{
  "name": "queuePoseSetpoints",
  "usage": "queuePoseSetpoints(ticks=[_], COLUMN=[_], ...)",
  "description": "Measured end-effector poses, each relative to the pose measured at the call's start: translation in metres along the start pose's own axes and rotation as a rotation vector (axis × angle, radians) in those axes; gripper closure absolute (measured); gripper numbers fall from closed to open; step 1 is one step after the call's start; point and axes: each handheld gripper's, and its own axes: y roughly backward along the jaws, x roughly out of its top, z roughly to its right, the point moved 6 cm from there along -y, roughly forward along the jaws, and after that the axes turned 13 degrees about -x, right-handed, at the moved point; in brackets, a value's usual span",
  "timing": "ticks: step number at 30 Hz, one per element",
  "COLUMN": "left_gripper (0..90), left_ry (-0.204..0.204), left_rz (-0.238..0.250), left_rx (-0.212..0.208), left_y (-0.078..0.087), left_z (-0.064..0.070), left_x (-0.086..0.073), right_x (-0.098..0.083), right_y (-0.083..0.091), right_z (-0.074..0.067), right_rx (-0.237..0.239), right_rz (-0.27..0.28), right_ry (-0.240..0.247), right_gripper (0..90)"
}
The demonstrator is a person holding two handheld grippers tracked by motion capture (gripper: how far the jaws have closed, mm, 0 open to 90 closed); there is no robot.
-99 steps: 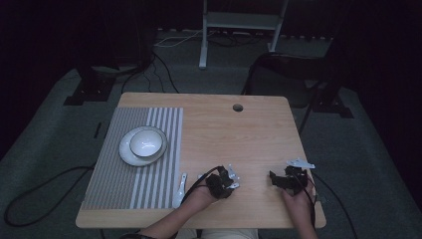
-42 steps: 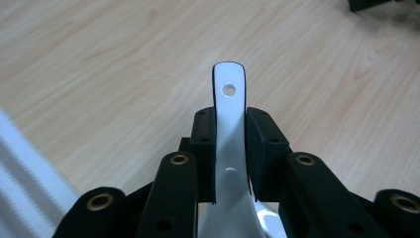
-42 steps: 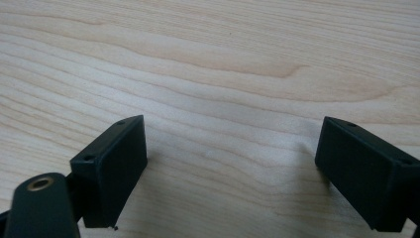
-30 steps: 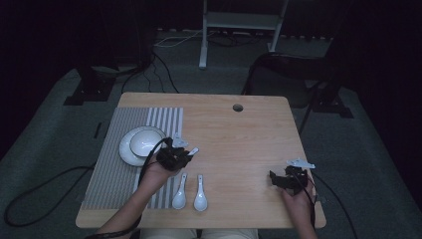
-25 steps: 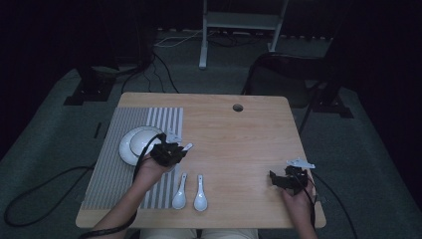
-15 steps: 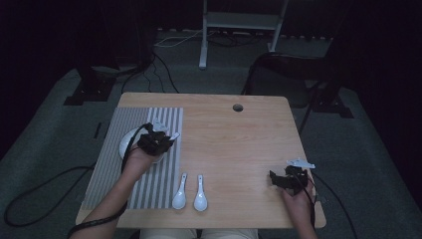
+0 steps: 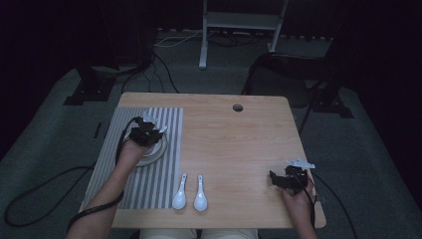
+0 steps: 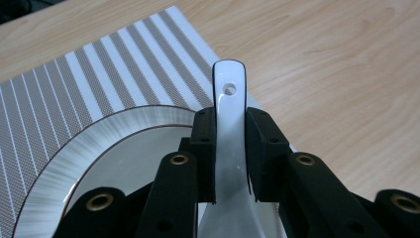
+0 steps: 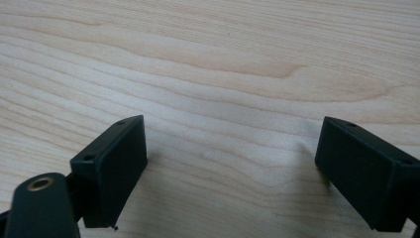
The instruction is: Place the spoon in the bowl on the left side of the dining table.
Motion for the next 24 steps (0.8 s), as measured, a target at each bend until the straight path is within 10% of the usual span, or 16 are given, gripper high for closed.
queuePoseSetpoints(ticks=[21, 24], left_gripper=[79.2, 66.9], left_ry=[0.060, 0.065], left_rz=[-0.032, -0.044], left_rx=[0.011, 0.010], left_y=[-0.017, -0.019], left_z=[-0.020, -0.020], left_x=[-0.015, -0.019], right_x=[0.000, 0.000], right_y=[0.000, 0.000], right_z=[0.000, 0.000], right_rx=[0.000, 0.000], right_rz=[0.000, 0.000], right_ry=[0.000, 0.000], right_gripper=[12.0, 12.0])
